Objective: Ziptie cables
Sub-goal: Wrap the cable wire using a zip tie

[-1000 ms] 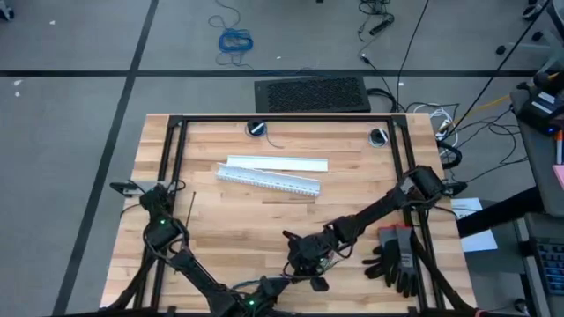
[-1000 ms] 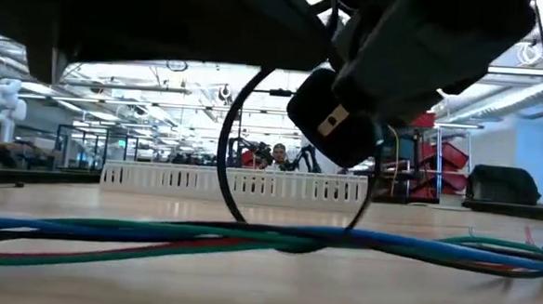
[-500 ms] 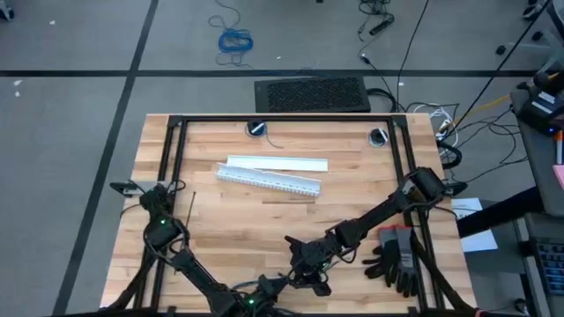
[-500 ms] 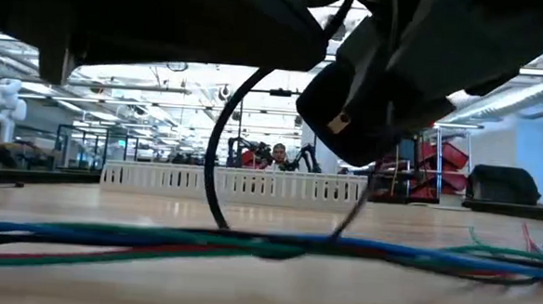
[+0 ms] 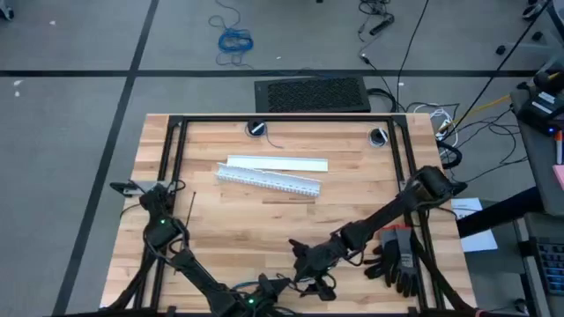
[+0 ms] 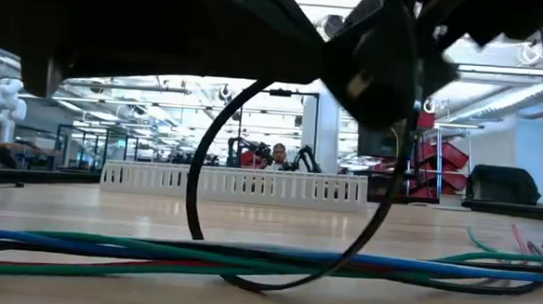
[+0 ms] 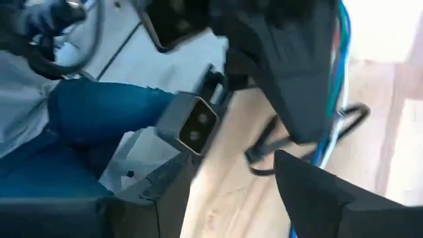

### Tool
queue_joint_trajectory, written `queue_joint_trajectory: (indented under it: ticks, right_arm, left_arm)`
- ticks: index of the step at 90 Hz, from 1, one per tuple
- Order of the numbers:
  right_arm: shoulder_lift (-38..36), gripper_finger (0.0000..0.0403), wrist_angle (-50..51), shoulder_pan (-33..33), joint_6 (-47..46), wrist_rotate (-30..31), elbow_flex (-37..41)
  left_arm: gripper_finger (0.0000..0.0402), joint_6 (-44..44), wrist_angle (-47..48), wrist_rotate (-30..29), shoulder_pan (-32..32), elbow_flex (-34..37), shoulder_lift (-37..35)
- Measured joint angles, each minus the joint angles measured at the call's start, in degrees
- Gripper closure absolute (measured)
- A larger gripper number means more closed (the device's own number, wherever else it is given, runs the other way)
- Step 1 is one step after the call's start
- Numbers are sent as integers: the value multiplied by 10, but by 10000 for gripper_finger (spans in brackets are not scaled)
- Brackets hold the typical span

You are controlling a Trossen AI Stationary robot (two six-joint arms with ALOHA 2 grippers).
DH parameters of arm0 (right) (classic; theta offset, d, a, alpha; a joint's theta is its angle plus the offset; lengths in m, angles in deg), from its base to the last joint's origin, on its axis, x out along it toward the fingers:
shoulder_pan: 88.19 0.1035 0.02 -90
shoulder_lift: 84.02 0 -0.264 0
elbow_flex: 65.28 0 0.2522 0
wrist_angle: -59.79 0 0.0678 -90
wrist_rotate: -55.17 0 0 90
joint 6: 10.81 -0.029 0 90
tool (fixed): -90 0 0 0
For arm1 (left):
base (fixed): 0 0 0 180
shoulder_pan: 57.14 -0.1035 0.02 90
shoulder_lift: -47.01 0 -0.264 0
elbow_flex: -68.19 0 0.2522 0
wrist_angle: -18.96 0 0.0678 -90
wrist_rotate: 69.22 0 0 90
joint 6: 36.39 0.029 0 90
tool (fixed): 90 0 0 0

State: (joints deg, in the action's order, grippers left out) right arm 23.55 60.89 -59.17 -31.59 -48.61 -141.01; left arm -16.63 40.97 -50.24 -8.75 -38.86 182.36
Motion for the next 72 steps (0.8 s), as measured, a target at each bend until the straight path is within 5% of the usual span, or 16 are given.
queue_joint_trajectory:
  ticks: [54,72]
  right_arm:
    - [3,389,-17,-6,23,15,-1]
    - [3,402,-15,-10,24,16,-1]
  left_arm:
    - [402,0,-2,3,0,0,0]
    - [402,0,-1,3,0,1,0]
